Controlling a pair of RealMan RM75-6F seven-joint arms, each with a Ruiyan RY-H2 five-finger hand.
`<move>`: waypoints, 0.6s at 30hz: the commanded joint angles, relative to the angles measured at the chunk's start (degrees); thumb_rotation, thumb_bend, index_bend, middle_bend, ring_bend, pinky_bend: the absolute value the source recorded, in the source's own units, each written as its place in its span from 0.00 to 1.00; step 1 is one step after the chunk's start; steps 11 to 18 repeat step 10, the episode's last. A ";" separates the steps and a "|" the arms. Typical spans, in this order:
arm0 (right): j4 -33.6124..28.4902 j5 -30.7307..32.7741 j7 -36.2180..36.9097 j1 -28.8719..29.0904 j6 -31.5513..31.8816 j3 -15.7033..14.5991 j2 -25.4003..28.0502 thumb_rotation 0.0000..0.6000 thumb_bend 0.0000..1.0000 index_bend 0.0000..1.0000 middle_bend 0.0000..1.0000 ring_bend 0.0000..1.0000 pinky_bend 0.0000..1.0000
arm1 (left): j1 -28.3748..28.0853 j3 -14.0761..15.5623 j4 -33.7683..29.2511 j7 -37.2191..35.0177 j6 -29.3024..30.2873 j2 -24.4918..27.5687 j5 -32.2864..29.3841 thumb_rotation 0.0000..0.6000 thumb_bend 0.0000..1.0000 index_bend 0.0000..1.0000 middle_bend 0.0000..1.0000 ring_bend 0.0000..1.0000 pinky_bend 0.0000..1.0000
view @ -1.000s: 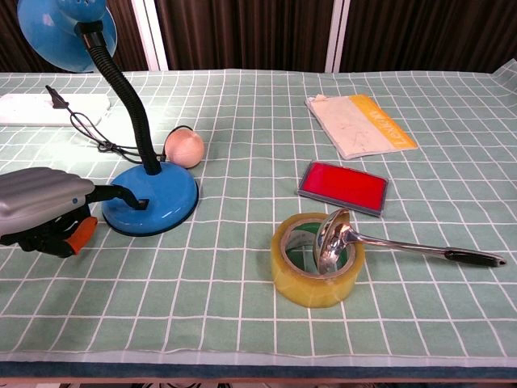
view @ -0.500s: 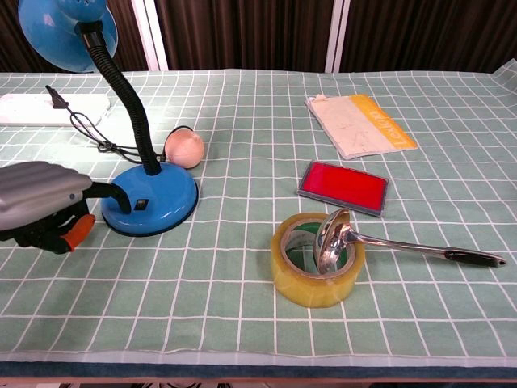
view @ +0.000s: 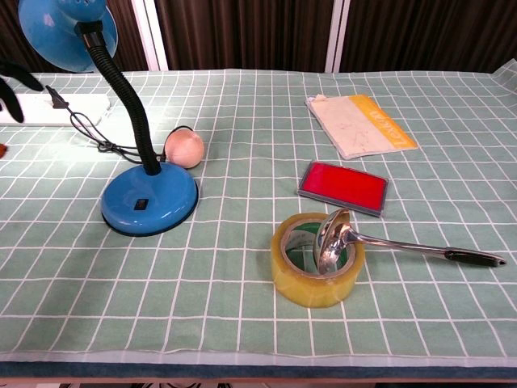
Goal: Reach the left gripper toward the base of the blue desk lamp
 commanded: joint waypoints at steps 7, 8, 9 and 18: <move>0.00 -0.58 -0.50 0.19 -0.09 -0.22 -0.12 1.00 0.24 0.17 0.10 0.11 0.00 | 7.02 2.28 -2.70 -8.74 6.28 6.98 0.61 1.00 0.32 0.13 0.17 0.12 0.15; 0.01 -0.64 -0.46 0.22 -0.11 -0.21 -0.13 1.00 0.24 0.17 0.10 0.11 0.00 | 7.08 2.25 -2.42 -8.61 6.17 7.05 0.53 1.00 0.32 0.13 0.17 0.12 0.14; 0.04 -0.69 -0.41 0.26 -0.12 -0.20 -0.13 1.00 0.24 0.17 0.10 0.11 0.00 | 7.11 2.18 -2.22 -8.50 5.87 7.10 0.37 1.00 0.32 0.13 0.17 0.12 0.14; 0.07 -0.69 -0.38 0.27 -0.15 -0.20 -0.12 1.00 0.24 0.17 0.10 0.11 0.00 | 7.09 2.07 -2.17 -8.51 5.65 7.08 0.22 1.00 0.32 0.13 0.17 0.12 0.14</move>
